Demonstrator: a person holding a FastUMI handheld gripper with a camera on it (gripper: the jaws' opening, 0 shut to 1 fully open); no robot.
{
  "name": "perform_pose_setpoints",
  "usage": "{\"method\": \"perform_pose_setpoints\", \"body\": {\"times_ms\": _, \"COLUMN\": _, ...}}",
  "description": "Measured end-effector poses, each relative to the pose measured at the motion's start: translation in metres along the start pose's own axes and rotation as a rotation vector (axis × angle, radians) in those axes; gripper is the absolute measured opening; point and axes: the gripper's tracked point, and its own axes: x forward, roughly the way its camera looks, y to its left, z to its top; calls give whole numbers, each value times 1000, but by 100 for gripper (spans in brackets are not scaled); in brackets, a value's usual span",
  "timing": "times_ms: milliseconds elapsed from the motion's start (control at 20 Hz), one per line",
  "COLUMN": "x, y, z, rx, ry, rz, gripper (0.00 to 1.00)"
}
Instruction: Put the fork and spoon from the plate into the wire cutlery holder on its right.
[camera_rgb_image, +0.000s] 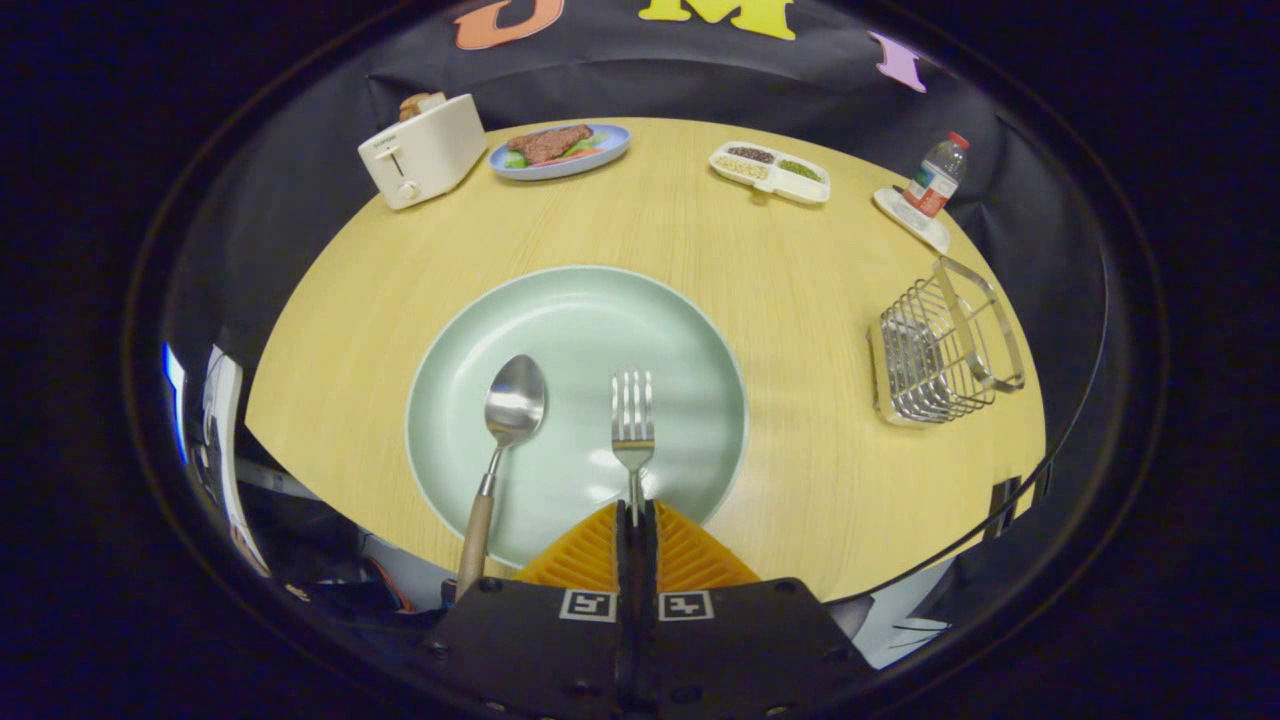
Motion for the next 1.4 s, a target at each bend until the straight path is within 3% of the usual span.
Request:
{"method": "perform_pose_setpoints", "body": {"times_ms": 400, "x": -72, "y": -38, "z": 21, "rx": 16, "ry": -29, "rz": 20, "gripper": 1}}
{"method": "perform_pose_setpoints", "body": {"times_ms": 800, "x": -128, "y": -147, "z": 47, "rx": 132, "ry": -89, "rz": -45, "gripper": 1}}
{"method": "perform_pose_setpoints", "body": {"times_ms": 1100, "x": -113, "y": -206, "z": 54, "rx": 180, "ry": 19, "rz": -72, "gripper": 1}}
{"method": "perform_pose_setpoints", "body": {"times_ms": 1400, "x": -90, "y": -217, "z": 67, "rx": 140, "ry": 133, "rz": -100, "gripper": 1}}
